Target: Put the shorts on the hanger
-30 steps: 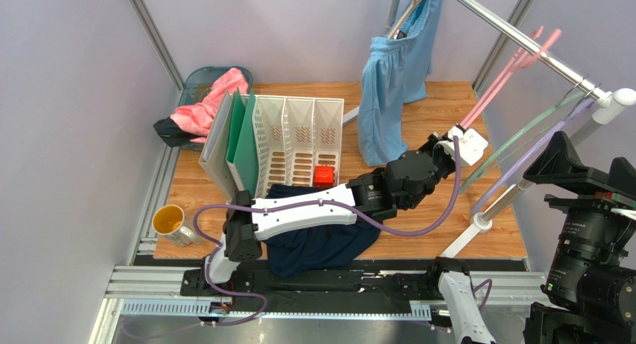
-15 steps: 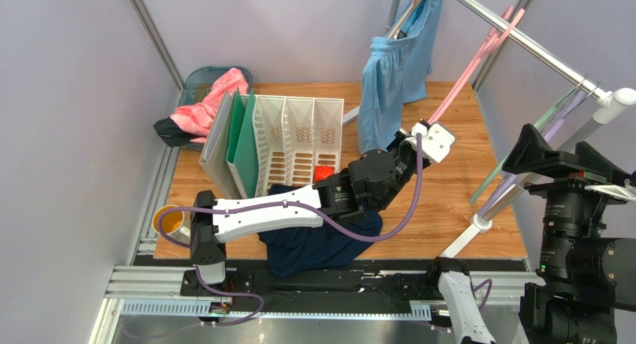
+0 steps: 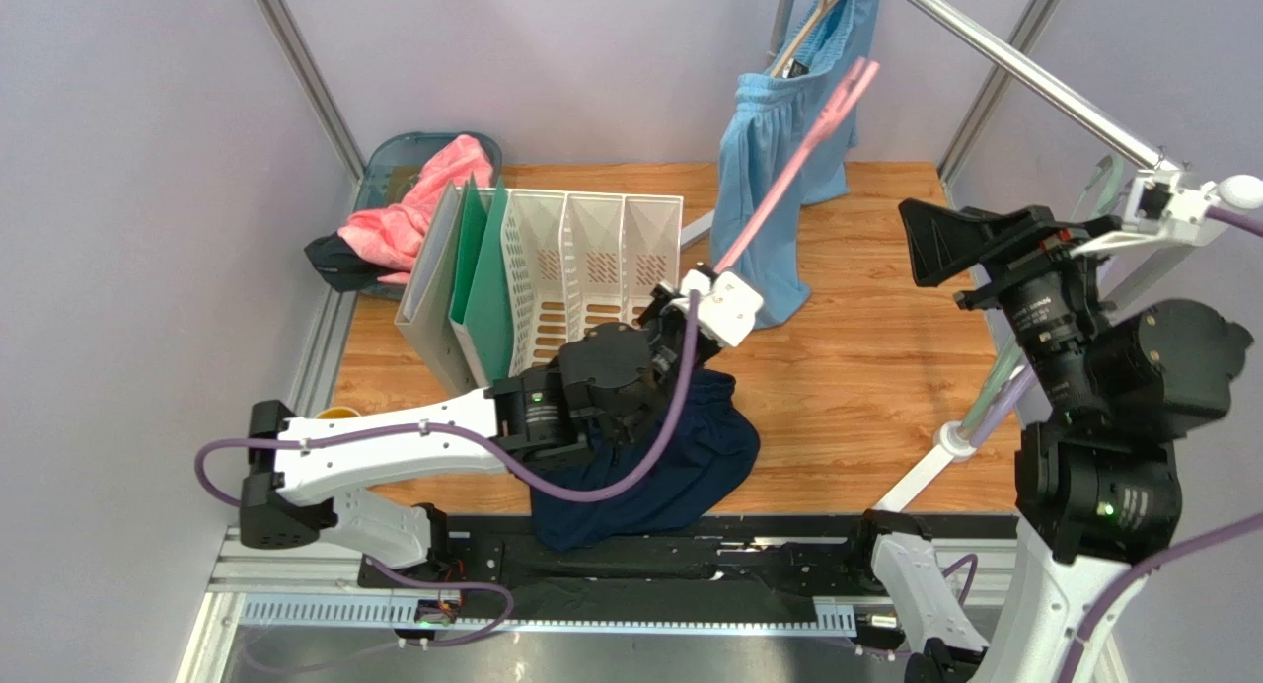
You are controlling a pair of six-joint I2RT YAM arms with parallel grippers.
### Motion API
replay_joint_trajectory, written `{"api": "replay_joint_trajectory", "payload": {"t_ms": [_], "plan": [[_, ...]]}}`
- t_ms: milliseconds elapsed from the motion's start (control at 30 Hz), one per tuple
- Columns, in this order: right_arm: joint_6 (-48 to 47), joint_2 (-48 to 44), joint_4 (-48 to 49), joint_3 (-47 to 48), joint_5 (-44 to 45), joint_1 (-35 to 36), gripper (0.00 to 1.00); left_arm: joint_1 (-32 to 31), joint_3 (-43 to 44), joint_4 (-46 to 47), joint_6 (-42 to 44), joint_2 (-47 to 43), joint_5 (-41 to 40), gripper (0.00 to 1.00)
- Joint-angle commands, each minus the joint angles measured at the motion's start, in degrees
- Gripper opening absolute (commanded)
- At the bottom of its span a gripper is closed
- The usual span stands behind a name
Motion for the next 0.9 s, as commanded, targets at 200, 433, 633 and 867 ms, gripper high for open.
{"api": "replay_joint_trajectory", "payload": {"t_ms": [200,433,633,867], "plan": [[16.28,3.1,17.78,-8.18,-5.51,2.21,0.87,0.6,-7.48,6.72,11.32,-5.93,-5.93,0.0],[9.78,8.38,21.03,-4.31,2.22,15.64,0.87,1.39,-6.61,8.3,18.0,-3.64,-8.48,0.0],[5.38,11.81,21.82,-2.38,8.29,23.92,0.88,1.3,-5.91,12.0,23.98,-0.92,-10.15,0.0],[4.49,13.22,17.78,-2.9,21.91,26.48,0.74,0.34,-5.99,12.79,25.82,0.14,-9.36,0.0]]}}
